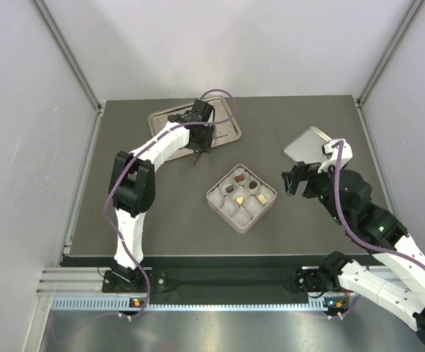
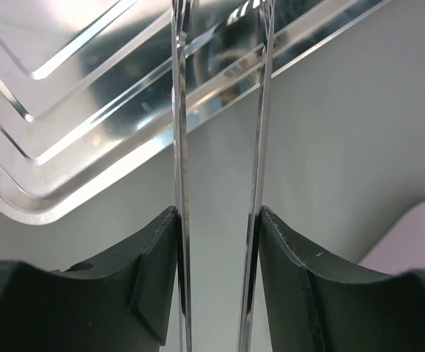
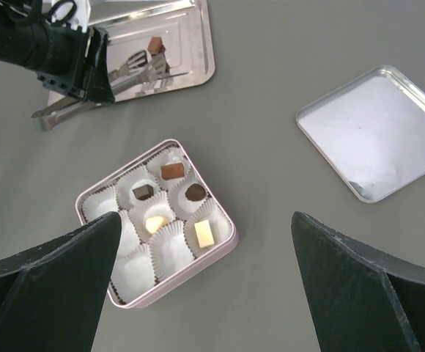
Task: Pack the chocolate
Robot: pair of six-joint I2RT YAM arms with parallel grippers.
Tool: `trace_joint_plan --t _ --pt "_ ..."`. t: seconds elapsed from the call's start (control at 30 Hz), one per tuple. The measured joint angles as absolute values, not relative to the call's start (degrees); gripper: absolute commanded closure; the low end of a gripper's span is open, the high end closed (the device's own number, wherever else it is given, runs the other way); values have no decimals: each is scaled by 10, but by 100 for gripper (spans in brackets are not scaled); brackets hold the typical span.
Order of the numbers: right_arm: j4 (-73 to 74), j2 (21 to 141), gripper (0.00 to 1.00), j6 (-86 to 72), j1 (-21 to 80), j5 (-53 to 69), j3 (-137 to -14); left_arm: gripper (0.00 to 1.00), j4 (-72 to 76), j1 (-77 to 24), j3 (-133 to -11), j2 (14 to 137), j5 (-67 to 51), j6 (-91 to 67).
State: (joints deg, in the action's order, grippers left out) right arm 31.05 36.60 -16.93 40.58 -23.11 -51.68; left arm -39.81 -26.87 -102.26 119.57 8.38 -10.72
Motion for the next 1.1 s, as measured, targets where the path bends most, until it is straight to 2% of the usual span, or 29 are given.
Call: trace_joint_plan --t 0.37,0.8,1.1 --pt "306 372 0 -165 406 -232 -510 51 -388 -251 -1050 1235 77 -104" --pt "298 365 0 -165 406 -234 -510 60 -392 -250 -1063 1240 73 -96" --pt "299 358 0 -166 406 -234 -510 60 -410 -250 -1079 1240 69 -95"
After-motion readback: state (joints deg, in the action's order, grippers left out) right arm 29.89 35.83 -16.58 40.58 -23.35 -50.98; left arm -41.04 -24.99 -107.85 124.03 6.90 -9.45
